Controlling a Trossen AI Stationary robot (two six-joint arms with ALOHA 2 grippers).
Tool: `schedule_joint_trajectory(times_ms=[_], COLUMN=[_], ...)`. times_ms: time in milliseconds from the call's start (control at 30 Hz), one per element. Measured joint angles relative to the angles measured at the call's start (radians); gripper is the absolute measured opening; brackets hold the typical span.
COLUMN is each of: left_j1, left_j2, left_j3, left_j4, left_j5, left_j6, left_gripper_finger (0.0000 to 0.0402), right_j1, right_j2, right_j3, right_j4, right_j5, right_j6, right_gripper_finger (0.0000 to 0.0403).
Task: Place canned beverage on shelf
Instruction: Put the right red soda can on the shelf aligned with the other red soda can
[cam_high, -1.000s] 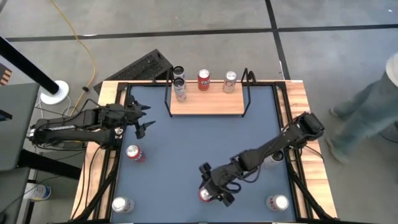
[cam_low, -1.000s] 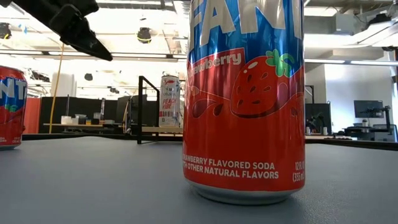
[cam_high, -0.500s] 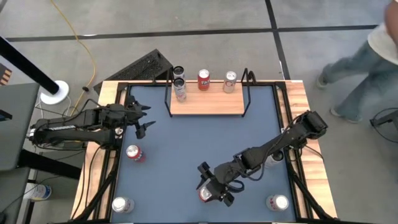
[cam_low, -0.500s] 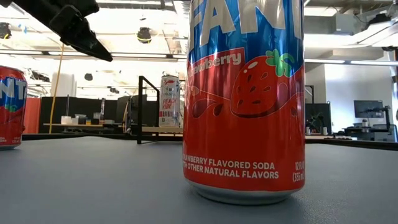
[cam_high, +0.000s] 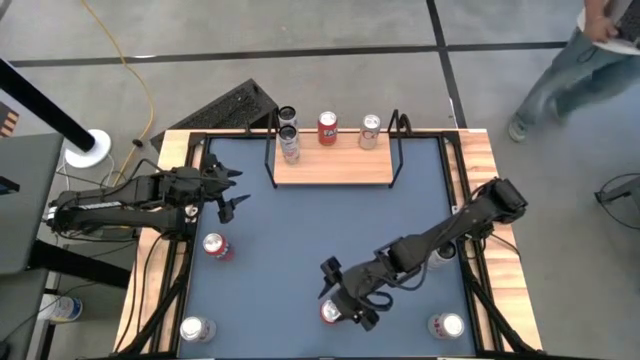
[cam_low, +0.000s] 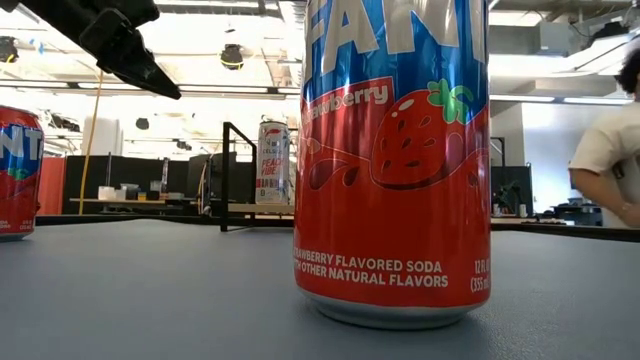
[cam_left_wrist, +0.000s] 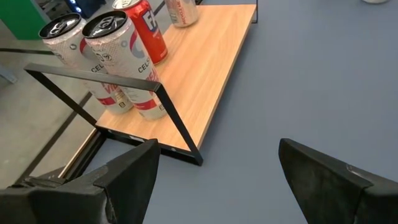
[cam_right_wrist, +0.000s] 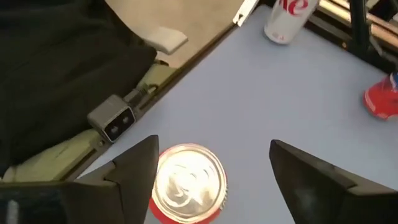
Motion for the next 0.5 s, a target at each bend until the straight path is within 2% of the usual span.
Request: schedule_joint_trajectory(times_ms=[267,500], left_j1=[0.000,0.000], left_j2=[0.000,0.000], left_j3=[0.000,0.000], left_j4=[0.000,0.000], left_j5=[0.000,0.000], left_j6=[0.000,-0.002], left_gripper_finger=[0.0319,0.0319], right_j1=[0.005,0.016], right_j2=[0.001,0.046], right_j3=[-0.001,-0.026], right_j4=[-0.010,-0.005], right_j5=[-0.023,-0.048], right_j6=[0.046,0.044], right_gripper_finger=[0.0359,0.0360])
